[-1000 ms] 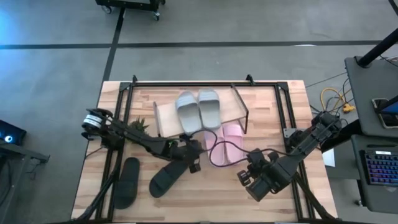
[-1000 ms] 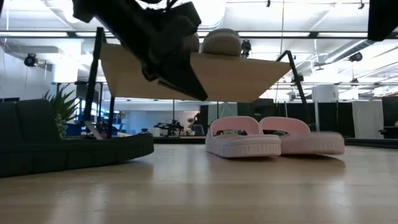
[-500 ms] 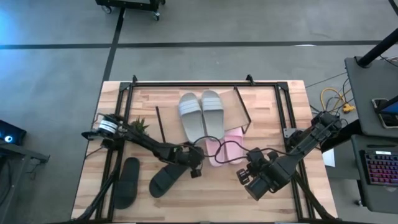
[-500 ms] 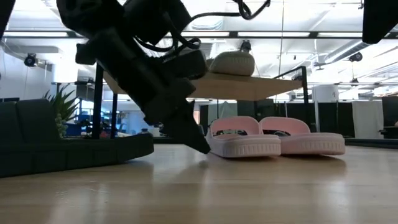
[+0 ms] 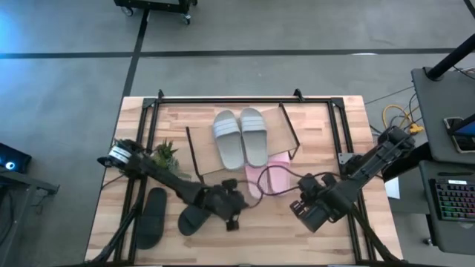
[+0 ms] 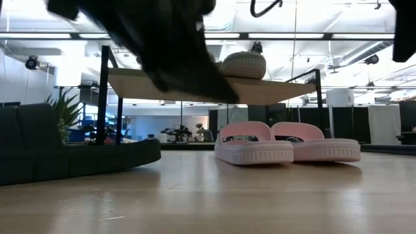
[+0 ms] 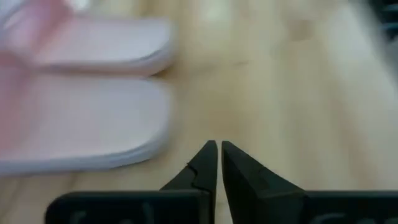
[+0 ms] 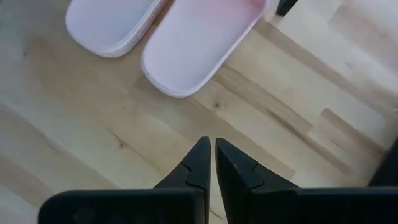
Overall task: Pick and place slides into the shelf
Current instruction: Adjust the shelf
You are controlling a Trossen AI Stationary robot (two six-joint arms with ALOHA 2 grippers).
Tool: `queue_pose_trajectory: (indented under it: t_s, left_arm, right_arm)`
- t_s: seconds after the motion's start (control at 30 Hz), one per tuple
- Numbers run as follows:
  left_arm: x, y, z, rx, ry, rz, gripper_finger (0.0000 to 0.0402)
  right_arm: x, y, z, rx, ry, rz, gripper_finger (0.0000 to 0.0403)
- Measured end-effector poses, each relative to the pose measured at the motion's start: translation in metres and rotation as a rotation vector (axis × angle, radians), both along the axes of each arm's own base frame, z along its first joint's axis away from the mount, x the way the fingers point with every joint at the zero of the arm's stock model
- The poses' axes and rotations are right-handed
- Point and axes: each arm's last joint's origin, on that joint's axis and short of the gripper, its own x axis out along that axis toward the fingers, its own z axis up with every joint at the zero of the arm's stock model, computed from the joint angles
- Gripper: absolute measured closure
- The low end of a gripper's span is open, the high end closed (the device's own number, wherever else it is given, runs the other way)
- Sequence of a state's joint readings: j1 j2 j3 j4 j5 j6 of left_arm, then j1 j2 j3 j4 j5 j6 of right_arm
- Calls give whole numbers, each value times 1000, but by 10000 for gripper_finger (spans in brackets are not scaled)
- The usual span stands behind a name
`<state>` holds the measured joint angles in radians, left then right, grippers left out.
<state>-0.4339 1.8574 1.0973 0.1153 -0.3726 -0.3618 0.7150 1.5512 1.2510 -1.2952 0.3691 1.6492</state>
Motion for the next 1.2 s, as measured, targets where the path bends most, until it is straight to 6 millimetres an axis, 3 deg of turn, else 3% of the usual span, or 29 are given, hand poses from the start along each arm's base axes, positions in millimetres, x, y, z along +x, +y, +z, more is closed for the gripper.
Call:
queue_pose_trajectory:
  t_s: [0.17,0.37,0.53,0.7,1.0,1.2]
  left_arm:
    - [-31,-27,28,-37,41,42,394]
    - [-99,-34,63,-124,85,432,394]
    - [-136,-30,64,-170,168,647,394]
    - [-132,-18,63,-112,135,708,394]
    - [-128,26,46,80,195,840,394]
    - [-123,34,38,118,213,809,394]
  right_arm:
    - [-22,-11,-11,36,-66,-2,385]
    - [-38,-25,-19,28,-105,-32,385]
    - [-39,-28,-20,-24,-131,-1,385]
    - [-37,-31,-20,-45,-147,-21,385]
    - [-36,-30,-17,-31,-161,-42,385]
    - [-42,-39,-15,-101,-217,-228,385]
